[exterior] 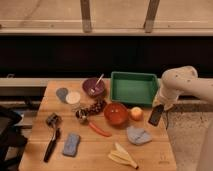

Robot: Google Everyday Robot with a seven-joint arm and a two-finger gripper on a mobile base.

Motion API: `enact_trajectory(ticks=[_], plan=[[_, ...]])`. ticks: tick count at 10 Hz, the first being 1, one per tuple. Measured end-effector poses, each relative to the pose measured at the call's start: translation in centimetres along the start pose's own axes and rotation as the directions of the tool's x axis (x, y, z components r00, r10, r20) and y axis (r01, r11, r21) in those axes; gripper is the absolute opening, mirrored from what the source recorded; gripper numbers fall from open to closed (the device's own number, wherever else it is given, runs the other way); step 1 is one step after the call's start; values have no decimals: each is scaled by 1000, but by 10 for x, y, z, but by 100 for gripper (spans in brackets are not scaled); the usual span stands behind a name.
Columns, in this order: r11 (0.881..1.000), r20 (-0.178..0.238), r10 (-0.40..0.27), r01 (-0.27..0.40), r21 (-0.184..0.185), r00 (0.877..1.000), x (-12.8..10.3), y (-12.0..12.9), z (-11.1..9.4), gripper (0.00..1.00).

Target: Place eraser in metal cup

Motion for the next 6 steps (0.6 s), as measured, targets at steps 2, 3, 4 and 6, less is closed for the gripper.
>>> enact_trajectory(ticks=[2, 3, 4, 6], plan=[[999, 89, -17, 20, -27, 996, -4, 17, -41, 9], [999, 116, -34, 38, -33, 993, -7, 31, -54, 9], [998, 132, -52, 57, -35, 990, -9, 47, -61, 9], [993, 157, -112, 117, -25, 981, -13, 90, -67, 9]])
